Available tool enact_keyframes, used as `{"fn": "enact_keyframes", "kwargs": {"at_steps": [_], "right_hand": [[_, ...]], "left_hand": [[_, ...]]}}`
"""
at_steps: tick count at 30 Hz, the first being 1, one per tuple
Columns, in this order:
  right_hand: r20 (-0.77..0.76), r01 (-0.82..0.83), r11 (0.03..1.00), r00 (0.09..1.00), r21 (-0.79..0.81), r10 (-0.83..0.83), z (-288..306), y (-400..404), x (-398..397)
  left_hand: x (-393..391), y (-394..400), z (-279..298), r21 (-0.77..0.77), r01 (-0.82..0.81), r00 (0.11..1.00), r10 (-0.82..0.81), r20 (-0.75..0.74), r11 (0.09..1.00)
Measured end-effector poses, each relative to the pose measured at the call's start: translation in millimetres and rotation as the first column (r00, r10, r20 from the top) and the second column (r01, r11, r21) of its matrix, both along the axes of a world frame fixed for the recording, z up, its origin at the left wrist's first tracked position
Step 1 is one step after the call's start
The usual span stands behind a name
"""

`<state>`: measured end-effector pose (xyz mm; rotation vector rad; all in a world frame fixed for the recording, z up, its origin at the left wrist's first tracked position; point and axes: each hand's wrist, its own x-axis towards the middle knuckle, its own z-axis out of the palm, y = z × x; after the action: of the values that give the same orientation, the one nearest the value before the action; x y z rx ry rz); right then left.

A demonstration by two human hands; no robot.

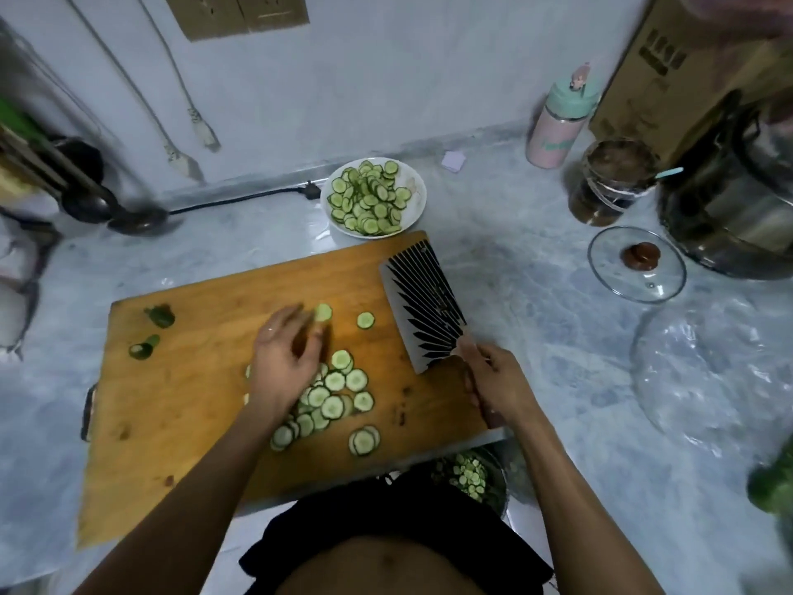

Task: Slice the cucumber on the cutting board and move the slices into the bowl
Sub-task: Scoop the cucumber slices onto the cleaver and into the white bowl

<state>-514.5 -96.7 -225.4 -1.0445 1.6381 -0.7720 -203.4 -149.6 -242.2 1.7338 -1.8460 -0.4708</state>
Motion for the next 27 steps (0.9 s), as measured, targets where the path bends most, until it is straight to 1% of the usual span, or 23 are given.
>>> {"fn": "enact_keyframes", "kwargs": {"at_steps": [2,4,6,8,10,13,15,18,20,21,23,25,27], "right_hand": [[-0.009,-0.033,0.999,0.999,0.024,0.034,-3.0,-0.2,1.3],[-0.037,-0.067,0.997,0.997,0.037,0.068,-6.0,-3.8,3.2],[-0.054,-0.119,0.992,0.991,0.032,0.121,-3.9,-13.4,7.4],[-0.076,-0.180,0.983,0.981,0.023,0.181,-0.5,-28.4,14.8],[-0.123,-0.256,0.967,0.959,0.012,0.255,1.5,-43.2,26.8],[-0.186,-0.371,0.929,0.912,0.002,0.365,0.0,-53.3,49.7],[-0.219,-0.437,0.900,0.877,0.005,0.427,-1.2,-52.4,61.8],[-0.244,-0.498,0.867,0.839,0.013,0.486,-1.5,-43.3,66.2],[-0.256,-0.516,0.856,0.825,0.019,0.503,-1.2,-34.1,60.9],[-0.251,-0.505,0.863,0.833,0.023,0.494,-0.8,-29.1,57.4],[-0.198,-0.425,0.905,0.885,0.029,0.422,-1.2,-15.9,50.1],[-0.108,-0.297,0.955,0.949,0.026,0.298,-1.0,2.2,44.3],[-0.021,-0.150,0.988,0.988,0.026,0.151,0.0,25.8,42.2]], "left_hand": [[20.3,30.1,-7.0,0.003,-0.228,0.974,0.228,0.011,0.974],[32.3,59.0,-15.7,0.063,-0.376,0.927,0.376,0.010,0.925],[34.7,79.0,-23.5,0.136,-0.451,0.891,0.454,0.010,0.882],[31.1,84.7,-26.6,0.161,-0.477,0.876,0.482,0.008,0.864],[25.3,80.4,-26.4,0.176,-0.467,0.881,0.474,0.001,0.867],[15.3,68.9,-25.2,0.202,-0.387,0.918,0.396,-0.004,0.899],[8.3,61.7,-25.4,0.193,-0.351,0.934,0.358,-0.001,0.916],[3.1,56.4,-24.7,0.193,-0.319,0.944,0.329,-0.025,0.928],[7.7,58.5,-24.3,0.185,-0.256,0.959,0.273,-0.071,0.949],[12.9,59.7,-24.9,0.174,-0.222,0.965,0.241,-0.099,0.959],[25.5,61.6,-25.8,0.148,-0.178,0.973,0.196,-0.120,0.973],[36.6,64.1,-26.0,0.139,-0.192,0.976,0.204,-0.078,0.972],[44.6,72.5,-22.8,0.135,-0.220,0.974,0.224,-0.017,0.966]]}}
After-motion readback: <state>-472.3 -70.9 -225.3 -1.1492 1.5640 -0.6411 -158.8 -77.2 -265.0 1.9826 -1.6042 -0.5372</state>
